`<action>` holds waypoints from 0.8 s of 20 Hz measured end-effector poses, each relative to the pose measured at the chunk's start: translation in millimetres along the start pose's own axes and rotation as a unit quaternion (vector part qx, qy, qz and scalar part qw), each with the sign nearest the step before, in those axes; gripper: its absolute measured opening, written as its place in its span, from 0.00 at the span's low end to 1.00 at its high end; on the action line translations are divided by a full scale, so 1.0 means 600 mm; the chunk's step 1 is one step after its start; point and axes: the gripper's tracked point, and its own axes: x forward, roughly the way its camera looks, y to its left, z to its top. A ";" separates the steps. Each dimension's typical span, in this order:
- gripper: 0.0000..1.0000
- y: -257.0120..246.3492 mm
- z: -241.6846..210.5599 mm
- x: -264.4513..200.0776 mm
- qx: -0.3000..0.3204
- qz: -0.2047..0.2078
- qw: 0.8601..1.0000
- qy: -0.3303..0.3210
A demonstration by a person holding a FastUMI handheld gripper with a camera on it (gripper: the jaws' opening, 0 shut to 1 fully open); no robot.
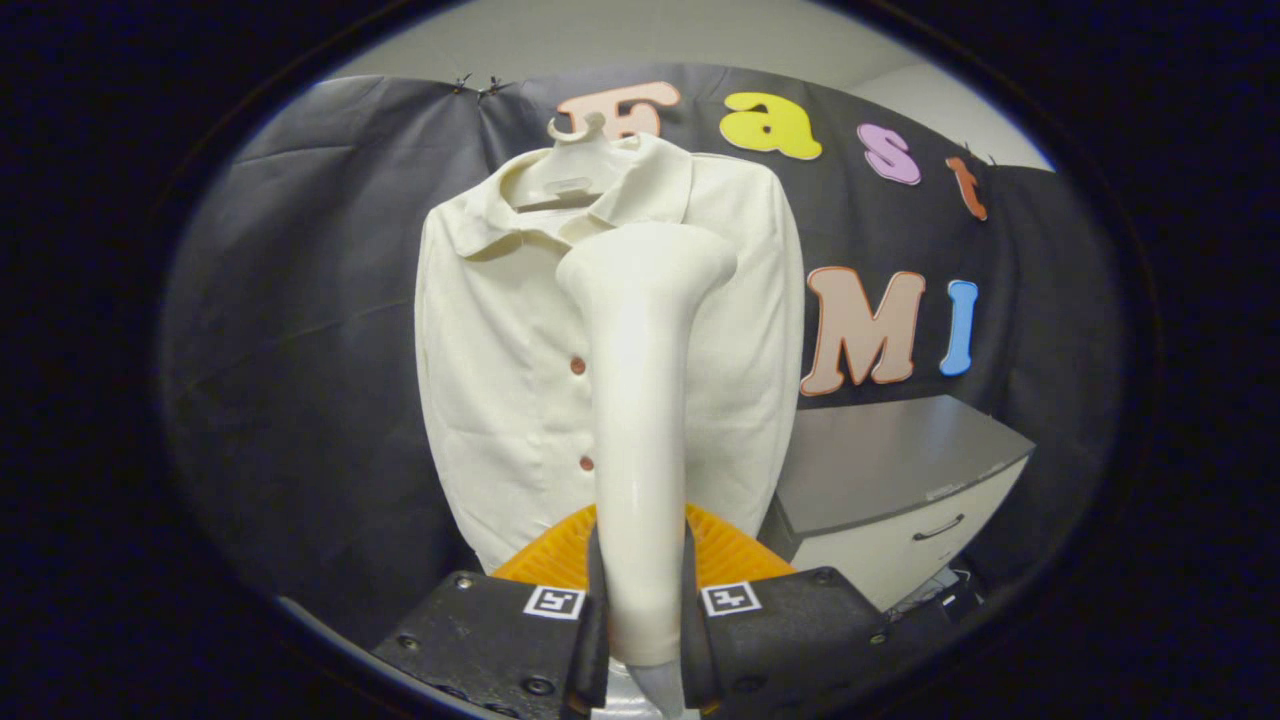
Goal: Iron the clothes twice with a garment steamer, once on the left side and once on the right side.
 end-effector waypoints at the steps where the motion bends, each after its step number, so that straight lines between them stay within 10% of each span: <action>1: 0.28 -0.001 -0.004 0.017 0.001 0.007 1.000 0.002; 16: 0.29 -0.028 -0.134 0.148 0.067 0.073 0.993 0.068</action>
